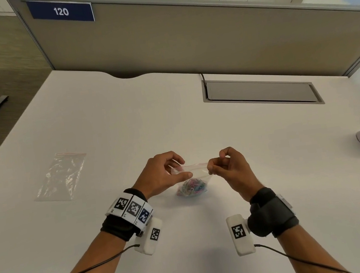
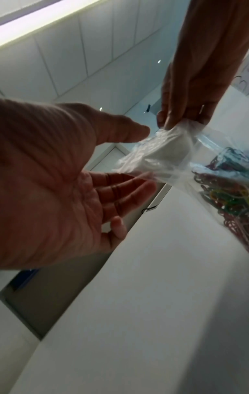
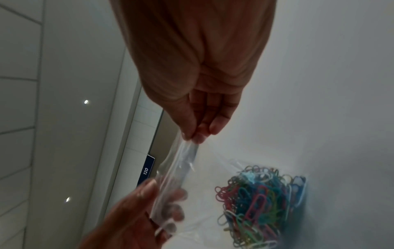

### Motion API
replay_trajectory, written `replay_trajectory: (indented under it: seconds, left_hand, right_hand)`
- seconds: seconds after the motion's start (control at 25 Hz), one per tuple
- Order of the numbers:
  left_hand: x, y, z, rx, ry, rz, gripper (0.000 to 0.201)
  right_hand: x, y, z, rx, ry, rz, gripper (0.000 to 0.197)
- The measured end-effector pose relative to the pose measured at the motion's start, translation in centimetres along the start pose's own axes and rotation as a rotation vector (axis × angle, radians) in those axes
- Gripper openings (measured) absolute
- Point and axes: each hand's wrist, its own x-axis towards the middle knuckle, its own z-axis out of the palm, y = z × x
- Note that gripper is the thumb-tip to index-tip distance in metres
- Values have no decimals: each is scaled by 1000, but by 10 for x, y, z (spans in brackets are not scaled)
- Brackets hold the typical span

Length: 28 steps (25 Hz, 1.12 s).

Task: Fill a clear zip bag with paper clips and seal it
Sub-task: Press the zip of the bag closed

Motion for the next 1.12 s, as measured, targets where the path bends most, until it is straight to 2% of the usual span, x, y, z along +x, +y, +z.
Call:
replay_trajectory:
  seconds: [0.12, 0.28, 0.64, 0.84, 0.96, 1.12]
  left_hand:
    - [5, 10, 8, 99, -27, 66, 40]
    - [8, 27, 18, 177, -30, 118, 23]
    - [5, 20, 20, 109, -31, 137, 21]
    - [0, 26, 22, 20, 24, 153, 36]
    - [-2, 27, 17, -28, 11, 136, 46]
    - [-1, 26, 17, 25, -19, 118, 31]
  right_hand:
    - [-2, -4, 2, -75, -34, -48, 32]
    - [-5, -7, 7, -207, -47, -111, 30]
    - [-9, -9, 13, -249, -40, -163, 30]
    - [-8, -7, 11, -233, -26, -166, 24]
    - [-8, -5, 8, -239, -16, -163, 22]
    - [-10, -2, 10, -234, -18, -143, 22]
